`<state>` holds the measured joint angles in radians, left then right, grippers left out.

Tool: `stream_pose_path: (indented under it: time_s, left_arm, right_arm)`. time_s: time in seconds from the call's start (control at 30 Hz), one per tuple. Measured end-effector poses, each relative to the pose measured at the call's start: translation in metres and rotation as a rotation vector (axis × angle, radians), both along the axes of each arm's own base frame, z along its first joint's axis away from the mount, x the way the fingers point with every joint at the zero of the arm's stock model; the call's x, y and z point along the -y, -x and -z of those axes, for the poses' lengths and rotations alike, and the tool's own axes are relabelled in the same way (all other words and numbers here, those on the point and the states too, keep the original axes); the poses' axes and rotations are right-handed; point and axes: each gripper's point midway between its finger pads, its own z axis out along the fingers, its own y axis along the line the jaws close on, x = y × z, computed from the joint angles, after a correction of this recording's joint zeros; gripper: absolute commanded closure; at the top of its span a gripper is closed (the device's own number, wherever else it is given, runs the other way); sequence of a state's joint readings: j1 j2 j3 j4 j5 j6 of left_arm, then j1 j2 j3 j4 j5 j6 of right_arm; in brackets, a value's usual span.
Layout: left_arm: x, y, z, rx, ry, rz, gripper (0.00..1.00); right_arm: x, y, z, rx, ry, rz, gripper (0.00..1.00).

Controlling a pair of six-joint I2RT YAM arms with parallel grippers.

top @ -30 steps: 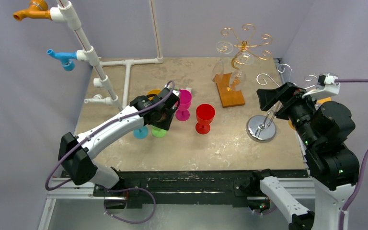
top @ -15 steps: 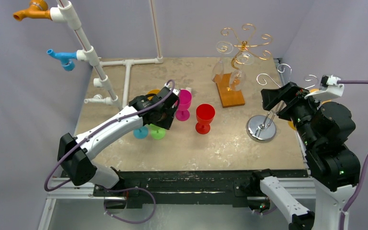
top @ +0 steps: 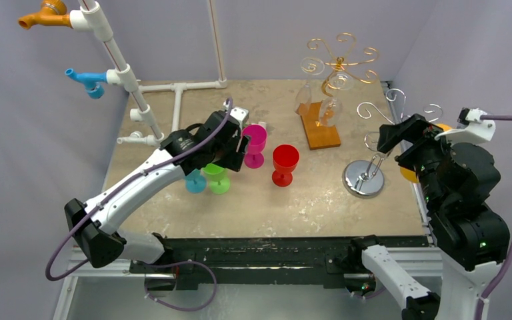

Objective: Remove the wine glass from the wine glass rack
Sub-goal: Place the wine glass at the center of the board.

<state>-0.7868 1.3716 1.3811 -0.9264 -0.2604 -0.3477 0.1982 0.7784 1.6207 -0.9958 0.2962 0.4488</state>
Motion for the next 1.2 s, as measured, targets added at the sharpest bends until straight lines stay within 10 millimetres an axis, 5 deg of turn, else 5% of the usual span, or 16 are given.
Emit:
stream_pose_path:
  time_s: [0.33,0.73,0.9,1.2]
  left_arm:
    - [0.031,-0.003,-0.07,0.137,0.216,0.116,0.3]
    - [0.057,0.019,-0.094,0.166,0.354,0.255,0.23]
    - [0.07,0.032,-0.098,0.166,0.379,0.313,0.22]
    - [0.084,0.05,-0.099,0.157,0.389,0.377,0.2]
  right_arm:
    - [0.051,0.0,-0.004,-0.11,0.082,0.296,0.01]
    - [0.084,-0.017,0.0,-0.25,0.124,0.529,0.01]
    - [0.122,-0.01,0.013,-0.321,0.104,0.678,0.01]
    - [0.15,-0.011,0.049,-0.391,0.035,0.748,0.01]
